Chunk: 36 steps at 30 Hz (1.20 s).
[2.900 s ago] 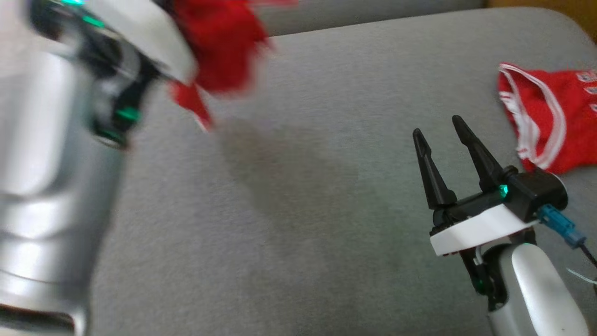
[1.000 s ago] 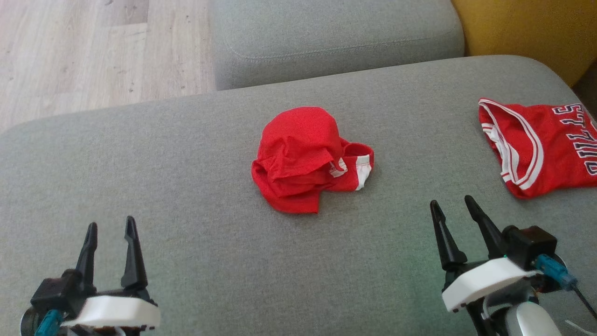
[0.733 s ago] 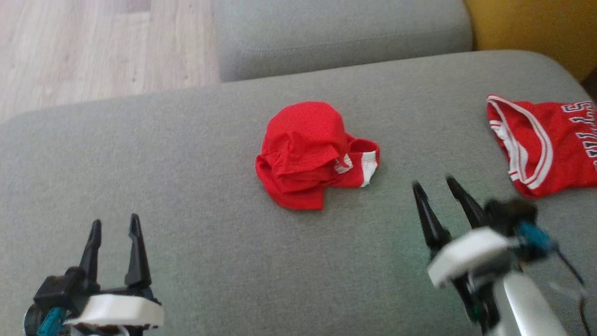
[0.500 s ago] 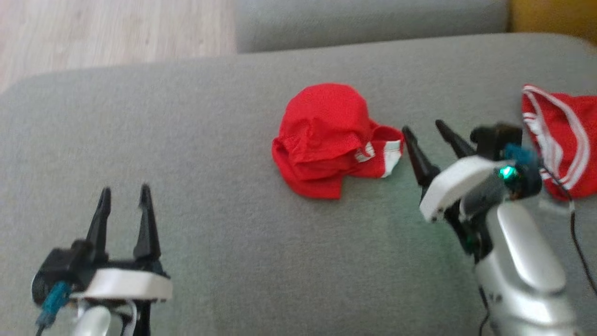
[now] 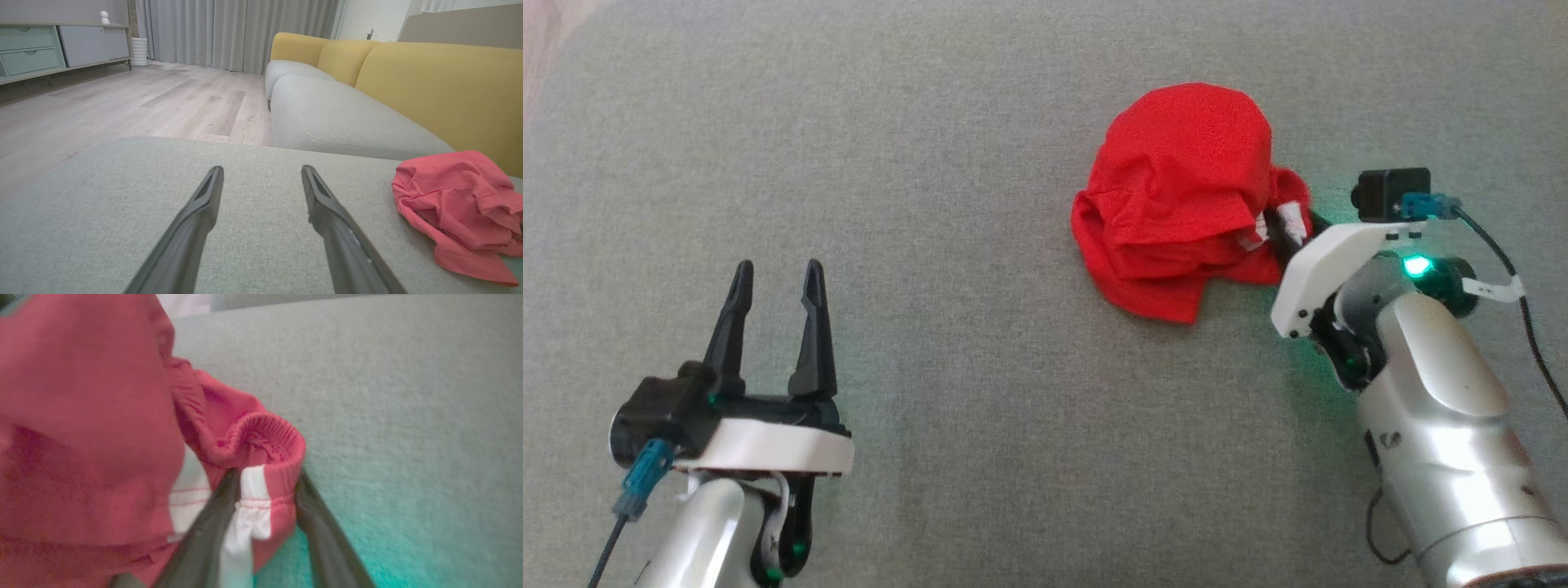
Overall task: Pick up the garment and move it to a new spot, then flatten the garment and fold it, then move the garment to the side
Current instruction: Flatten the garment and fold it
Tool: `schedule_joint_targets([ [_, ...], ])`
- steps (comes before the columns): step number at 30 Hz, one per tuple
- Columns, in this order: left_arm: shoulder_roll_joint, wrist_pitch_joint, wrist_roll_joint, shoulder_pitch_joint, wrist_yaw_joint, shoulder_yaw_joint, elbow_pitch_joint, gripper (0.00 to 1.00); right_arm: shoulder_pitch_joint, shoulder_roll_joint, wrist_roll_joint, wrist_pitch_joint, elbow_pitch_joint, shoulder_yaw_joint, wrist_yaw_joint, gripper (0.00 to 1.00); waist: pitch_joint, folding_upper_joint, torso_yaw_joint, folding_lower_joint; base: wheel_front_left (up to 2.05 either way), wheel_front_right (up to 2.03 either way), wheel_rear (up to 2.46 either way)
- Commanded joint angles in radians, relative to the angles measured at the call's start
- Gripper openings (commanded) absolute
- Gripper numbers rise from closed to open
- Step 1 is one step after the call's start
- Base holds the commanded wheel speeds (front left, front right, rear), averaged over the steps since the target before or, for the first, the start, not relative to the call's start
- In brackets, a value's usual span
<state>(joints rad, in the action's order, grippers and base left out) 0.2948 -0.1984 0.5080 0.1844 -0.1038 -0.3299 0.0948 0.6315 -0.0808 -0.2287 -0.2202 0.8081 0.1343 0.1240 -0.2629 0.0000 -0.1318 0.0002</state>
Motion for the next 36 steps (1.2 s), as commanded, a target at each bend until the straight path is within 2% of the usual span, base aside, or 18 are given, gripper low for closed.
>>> schedule_joint_targets([
  [1, 0.013, -0.013, -0.006, 0.039, 0.006, 0.031, -0.019, 1.0, 0.023, 0.014, -0.02, 0.025, -0.013, 0.039, 0.007, 0.0, 0.003, 0.0, -0.003, -0.0002, 0.0, 0.0, 0.0],
  [3, 0.014, -0.019, -0.001, 0.033, 0.009, 0.033, -0.001, 1.0, 0.033, 0.015, -0.055, 0.107, -0.051, 0.048, 0.007, 0.0, 0.031, 0.0, 0.01, -0.0002, 0.0, 0.0, 0.0],
  [7, 0.016, -0.025, 0.005, 0.017, 0.008, 0.037, 0.016, 1.0, 0.045, 0.009, -0.106, 0.179, -0.183, 0.082, 0.007, 0.0, 0.086, 0.0, 0.04, -0.0002, 0.0, 0.0, 0.0],
  [12, 0.021, -0.027, 0.01, -0.006, 0.003, 0.04, 0.025, 1.0, 0.072, -0.015, -0.175, 0.179, -0.442, 0.138, 0.007, 0.0, 0.155, 0.0, 0.076, -0.0002, 0.0, 0.0, 0.0],
  [16, 0.022, -0.025, 0.013, -0.022, 0.001, 0.036, 0.028, 1.0, 0.106, -0.033, -0.175, 0.166, -0.634, 0.157, 0.007, 0.0, 0.193, 0.0, 0.085, -0.0002, 0.0, 0.0, 0.0],
  [19, 0.022, -0.024, 0.014, -0.03, 0.0, 0.031, 0.028, 1.0, 0.131, -0.043, -0.156, 0.156, -0.727, 0.164, 0.007, 0.0, 0.213, 0.0, 0.08, -0.0002, 0.0, 0.0, 0.0],
  [24, 0.022, -0.021, 0.016, -0.038, 0.002, 0.022, 0.026, 1.0, 0.117, -0.042, -0.134, 0.108, -0.75, 0.18, 0.007, 0.0, 0.222, 0.0, 0.06, -0.0002, 0.0, 0.0, 0.0],
  [29, 0.025, -0.017, 0.02, -0.04, 0.005, 0.017, 0.027, 1.0, 0.019, -0.035, -0.153, 0.027, -0.647, 0.294, 0.007, 0.0, 0.212, 0.0, 0.038, -0.0002, 0.0, 0.0, 0.0],
  [30, 0.025, -0.017, 0.02, -0.038, 0.006, 0.016, 0.028, 1.0, -0.006, -0.035, -0.166, 0.013, -0.614, 0.328, 0.007, 0.34, 0.209, 0.0, 0.034, -0.0002, 0.0, 0.0, 0.0],
  [31, 0.025, -0.017, 0.021, -0.036, 0.006, 0.015, 0.028, 1.0, -0.027, -0.037, -0.179, 0.005, -0.582, 0.359, 0.007, 0.77, 0.206, 0.0, 0.032, -0.0002, 0.0, 0.0, 0.0],
  [32, 0.024, -0.017, 0.02, -0.034, 0.006, 0.013, 0.029, 1.0, -0.047, -0.037, -0.197, 0.001, -0.553, 0.393, 0.007, 1.0, 0.203, 0.0, 0.029, -0.0002, 0.0, 0.0, 0.0],
  [36, 0.022, -0.017, 0.022, -0.026, 0.005, 0.01, 0.033, 1.0, -0.103, -0.04, -0.273, 0.019, -0.491, 0.505, 0.007, 1.0, 0.199, 0.0, 0.027, -0.0002, 0.0, 0.0, 0.0],
])
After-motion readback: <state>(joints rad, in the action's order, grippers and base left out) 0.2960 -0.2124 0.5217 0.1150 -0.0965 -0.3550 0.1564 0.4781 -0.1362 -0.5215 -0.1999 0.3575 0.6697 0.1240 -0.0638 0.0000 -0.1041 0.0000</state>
